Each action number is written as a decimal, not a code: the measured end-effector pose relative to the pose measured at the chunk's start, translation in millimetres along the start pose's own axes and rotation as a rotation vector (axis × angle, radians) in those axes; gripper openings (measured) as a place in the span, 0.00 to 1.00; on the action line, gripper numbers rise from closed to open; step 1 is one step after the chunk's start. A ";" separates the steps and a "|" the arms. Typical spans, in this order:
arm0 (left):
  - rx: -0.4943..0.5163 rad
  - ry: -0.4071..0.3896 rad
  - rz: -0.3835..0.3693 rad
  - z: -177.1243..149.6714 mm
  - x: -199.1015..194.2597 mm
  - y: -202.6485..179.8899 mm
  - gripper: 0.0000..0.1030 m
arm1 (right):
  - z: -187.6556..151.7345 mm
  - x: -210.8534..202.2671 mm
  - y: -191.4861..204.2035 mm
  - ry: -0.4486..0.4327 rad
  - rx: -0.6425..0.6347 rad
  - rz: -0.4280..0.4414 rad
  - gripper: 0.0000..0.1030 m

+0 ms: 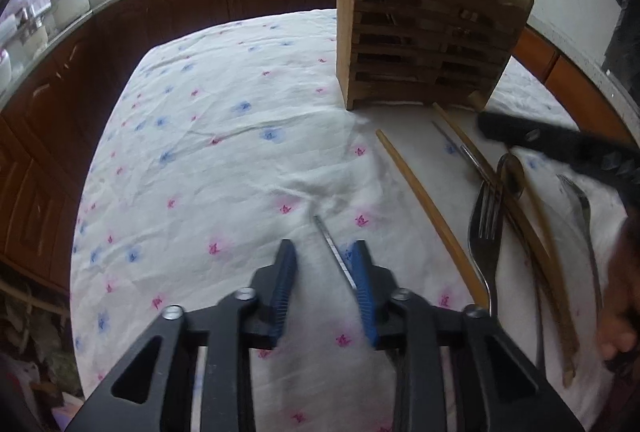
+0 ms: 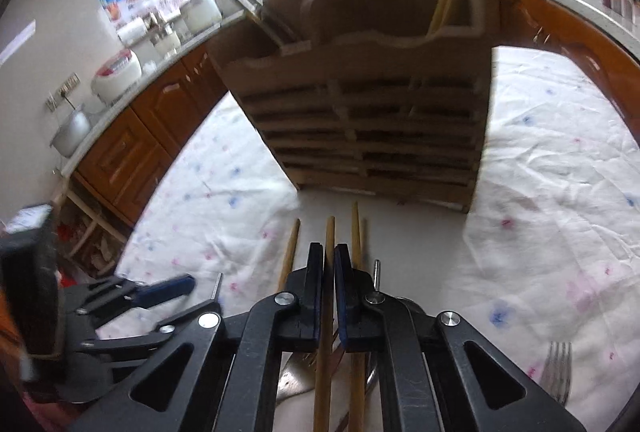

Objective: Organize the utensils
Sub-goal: 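Close the left gripper on a silver chopstick while the right gripper grasps wooden chopsticks, then lift both held chopsticks and carry them over the wooden utensil holder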

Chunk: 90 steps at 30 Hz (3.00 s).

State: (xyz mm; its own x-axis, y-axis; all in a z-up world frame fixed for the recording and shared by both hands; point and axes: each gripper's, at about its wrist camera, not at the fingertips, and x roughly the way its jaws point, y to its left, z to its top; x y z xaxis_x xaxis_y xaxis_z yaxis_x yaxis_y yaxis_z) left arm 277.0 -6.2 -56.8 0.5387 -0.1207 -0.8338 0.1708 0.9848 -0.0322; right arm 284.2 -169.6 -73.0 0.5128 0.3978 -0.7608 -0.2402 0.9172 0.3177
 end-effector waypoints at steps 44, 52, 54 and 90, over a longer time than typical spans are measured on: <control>-0.081 -0.202 -0.152 -12.4 -121.0 20.0 0.03 | -29.1 -132.3 6.6 -0.284 0.065 0.074 0.05; -0.097 -0.318 -0.202 -36.7 -183.4 33.7 0.03 | -24.3 -158.6 18.1 -0.350 0.033 0.052 0.05; -0.093 -0.334 -0.208 -42.9 -193.0 36.1 0.03 | -23.5 -163.5 20.3 -0.360 0.026 0.050 0.05; -0.157 -0.517 -0.254 -21.1 -219.3 52.6 0.02 | 3.6 -197.1 15.3 -0.515 0.028 0.016 0.05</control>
State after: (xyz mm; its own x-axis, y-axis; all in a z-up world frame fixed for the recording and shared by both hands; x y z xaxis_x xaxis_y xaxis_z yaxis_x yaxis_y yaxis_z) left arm 150.4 74.7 112.8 0.8352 -0.3613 -0.4145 0.2440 0.9191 -0.3095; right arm 182.4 -233.9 83.9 0.8506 0.3632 -0.3803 -0.2328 0.9085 0.3469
